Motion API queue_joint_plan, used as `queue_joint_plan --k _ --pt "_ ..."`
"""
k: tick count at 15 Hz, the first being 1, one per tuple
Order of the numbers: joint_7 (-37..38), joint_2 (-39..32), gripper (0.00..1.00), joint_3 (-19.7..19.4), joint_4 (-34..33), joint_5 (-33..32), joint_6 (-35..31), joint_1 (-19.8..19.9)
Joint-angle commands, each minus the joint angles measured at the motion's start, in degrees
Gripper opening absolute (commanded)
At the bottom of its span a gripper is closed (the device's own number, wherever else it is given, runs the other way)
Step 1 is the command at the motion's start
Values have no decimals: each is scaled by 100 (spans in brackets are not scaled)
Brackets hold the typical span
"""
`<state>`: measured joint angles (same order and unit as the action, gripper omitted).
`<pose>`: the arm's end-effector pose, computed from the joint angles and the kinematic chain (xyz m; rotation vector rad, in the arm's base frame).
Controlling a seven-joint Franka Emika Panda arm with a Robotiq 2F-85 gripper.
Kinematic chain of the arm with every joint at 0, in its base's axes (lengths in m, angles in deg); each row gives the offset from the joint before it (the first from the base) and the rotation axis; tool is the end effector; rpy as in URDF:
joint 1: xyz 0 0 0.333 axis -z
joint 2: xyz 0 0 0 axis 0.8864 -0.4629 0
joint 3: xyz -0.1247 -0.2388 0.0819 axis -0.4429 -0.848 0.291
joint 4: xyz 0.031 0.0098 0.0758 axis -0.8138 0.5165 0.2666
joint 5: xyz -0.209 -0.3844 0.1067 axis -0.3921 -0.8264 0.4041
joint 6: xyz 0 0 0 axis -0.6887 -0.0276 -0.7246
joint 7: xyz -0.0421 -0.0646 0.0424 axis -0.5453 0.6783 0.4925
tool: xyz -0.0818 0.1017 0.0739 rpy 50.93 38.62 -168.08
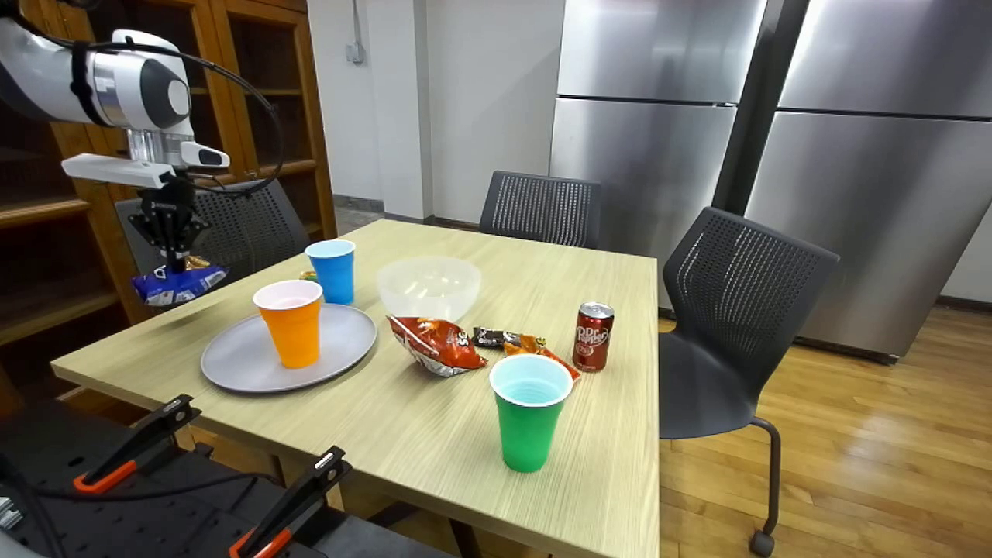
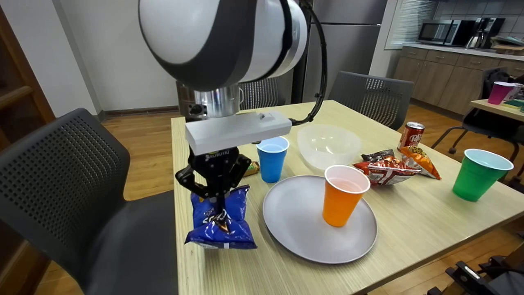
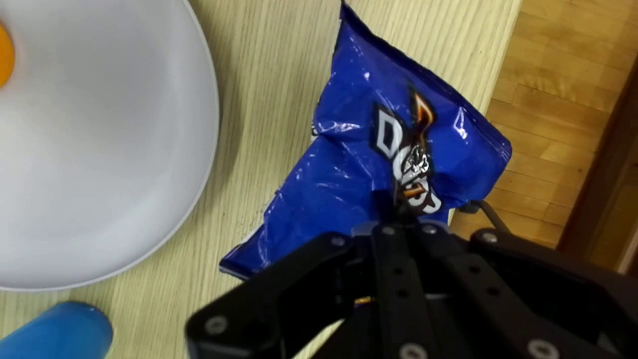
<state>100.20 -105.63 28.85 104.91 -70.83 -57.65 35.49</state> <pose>0.4721 0.4039 0.0634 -3.0480 -0.4935 0.1900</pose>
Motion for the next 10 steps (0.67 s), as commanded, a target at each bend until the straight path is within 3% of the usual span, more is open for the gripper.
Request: queue_joint_plan --k 1,10 --pt "-127 747 0 13 592 91 -230 145" --pt "-217 1892 0 -35 1215 437 -595 811"
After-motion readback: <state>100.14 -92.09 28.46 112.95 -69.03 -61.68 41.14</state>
